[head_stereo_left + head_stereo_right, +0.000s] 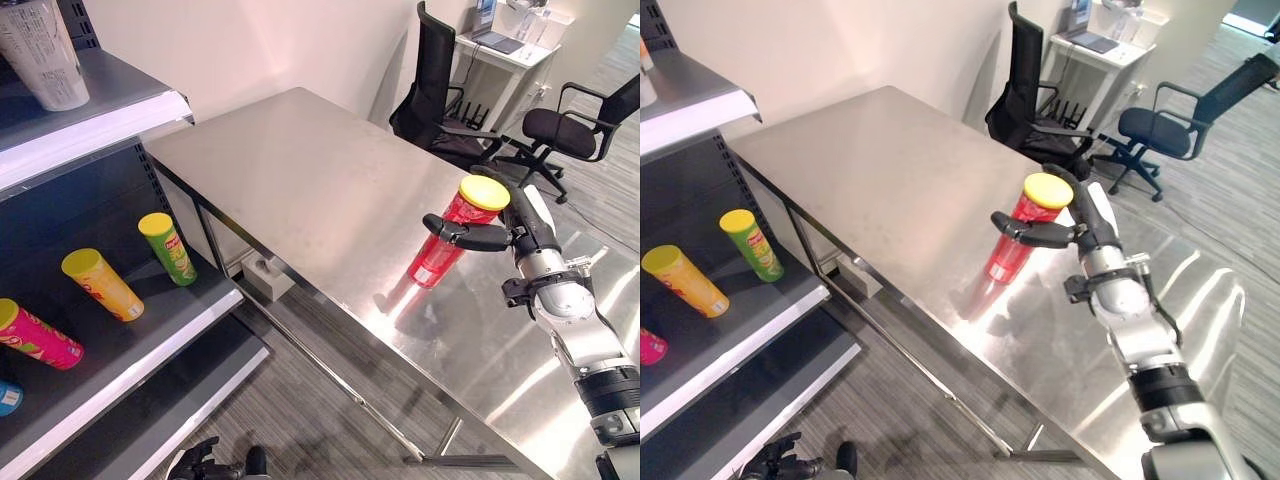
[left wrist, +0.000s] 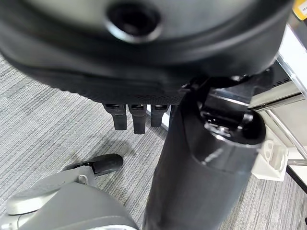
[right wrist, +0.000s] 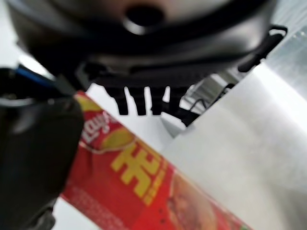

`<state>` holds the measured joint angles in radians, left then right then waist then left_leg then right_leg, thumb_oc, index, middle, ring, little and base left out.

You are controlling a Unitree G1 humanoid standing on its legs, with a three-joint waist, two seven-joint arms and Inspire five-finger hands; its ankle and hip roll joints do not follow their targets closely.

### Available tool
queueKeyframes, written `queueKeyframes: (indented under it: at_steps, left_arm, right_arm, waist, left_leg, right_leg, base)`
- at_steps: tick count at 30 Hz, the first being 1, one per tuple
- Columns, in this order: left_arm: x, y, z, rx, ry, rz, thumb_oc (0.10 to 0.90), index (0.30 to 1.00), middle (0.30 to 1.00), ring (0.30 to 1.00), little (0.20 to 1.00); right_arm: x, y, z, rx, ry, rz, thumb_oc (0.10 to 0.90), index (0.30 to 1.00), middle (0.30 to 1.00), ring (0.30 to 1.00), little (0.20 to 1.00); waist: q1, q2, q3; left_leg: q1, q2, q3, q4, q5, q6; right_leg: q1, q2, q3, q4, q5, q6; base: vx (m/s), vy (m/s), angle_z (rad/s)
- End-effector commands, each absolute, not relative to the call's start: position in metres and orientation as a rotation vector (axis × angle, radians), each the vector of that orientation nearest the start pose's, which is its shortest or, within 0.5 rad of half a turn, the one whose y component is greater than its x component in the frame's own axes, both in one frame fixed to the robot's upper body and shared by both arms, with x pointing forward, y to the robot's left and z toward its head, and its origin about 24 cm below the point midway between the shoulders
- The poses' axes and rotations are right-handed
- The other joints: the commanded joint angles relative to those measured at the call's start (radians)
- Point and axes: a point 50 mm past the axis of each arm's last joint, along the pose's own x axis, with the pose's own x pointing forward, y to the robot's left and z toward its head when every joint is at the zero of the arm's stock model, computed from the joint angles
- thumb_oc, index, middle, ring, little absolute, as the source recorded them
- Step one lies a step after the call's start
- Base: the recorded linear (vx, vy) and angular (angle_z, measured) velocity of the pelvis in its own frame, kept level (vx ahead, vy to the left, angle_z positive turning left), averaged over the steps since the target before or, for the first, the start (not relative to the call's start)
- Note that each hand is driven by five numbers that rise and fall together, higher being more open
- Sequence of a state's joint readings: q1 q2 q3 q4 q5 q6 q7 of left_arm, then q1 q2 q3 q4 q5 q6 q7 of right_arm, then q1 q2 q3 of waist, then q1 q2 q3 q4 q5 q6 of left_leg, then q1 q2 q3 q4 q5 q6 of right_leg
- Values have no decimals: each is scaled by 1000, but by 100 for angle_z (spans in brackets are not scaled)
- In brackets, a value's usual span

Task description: Put the goods on the table back onto the shelves and tidy them up.

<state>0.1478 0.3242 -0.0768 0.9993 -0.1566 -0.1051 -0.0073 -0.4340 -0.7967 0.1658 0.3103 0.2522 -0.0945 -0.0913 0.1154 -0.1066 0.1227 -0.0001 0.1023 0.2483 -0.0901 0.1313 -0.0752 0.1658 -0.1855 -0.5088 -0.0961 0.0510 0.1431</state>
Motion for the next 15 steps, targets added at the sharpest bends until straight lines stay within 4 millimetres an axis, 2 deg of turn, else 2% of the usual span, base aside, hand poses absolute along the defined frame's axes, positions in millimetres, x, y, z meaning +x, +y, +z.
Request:
queueKeyframes:
  at_steps: [1, 2, 11, 15]
  left_arm:
    - [88, 266, -141, 254, 1030, 125, 800, 900, 900, 900, 900]
    - [88, 266, -141, 253, 1028, 125, 800, 900, 900, 900, 900]
    - [88, 267, -140, 251, 1028, 133, 800, 900, 900, 900, 900]
    - [89, 268, -140, 249, 1025, 141, 800, 900, 900, 900, 900]
  right_arm:
    - [336, -272, 221, -522, -439, -144, 557, 535, 535, 535, 535]
    - [336, -271, 220, -527, -436, -137, 400, 300, 300, 300, 300]
    - [337, -267, 225, -531, -452, -126, 400, 300, 300, 300, 300]
    - [332, -266, 232, -534, -499, -133, 400, 300, 300, 300, 300]
  waist:
    - [40, 1, -56]
    - [40, 1, -56]
    - [42, 0, -55]
    - [37, 2, -57]
  left_leg:
    - [63, 37, 40, 8, -96, -24]
    - [63, 37, 40, 7, -96, -24]
    - [66, 35, 37, 8, -99, -22]
    - [72, 36, 37, 9, -101, -22]
  right_leg:
    - [-3, -25, 5, 25, -7, 29]
    - [-3, -24, 5, 26, -8, 29]
    - [-3, -23, 11, 24, -10, 28]
    - [0, -21, 14, 23, -11, 26]
  base:
    - [0, 0, 0]
    - [0, 0, 0]
    - [0, 0, 0]
    - [-12, -15, 0]
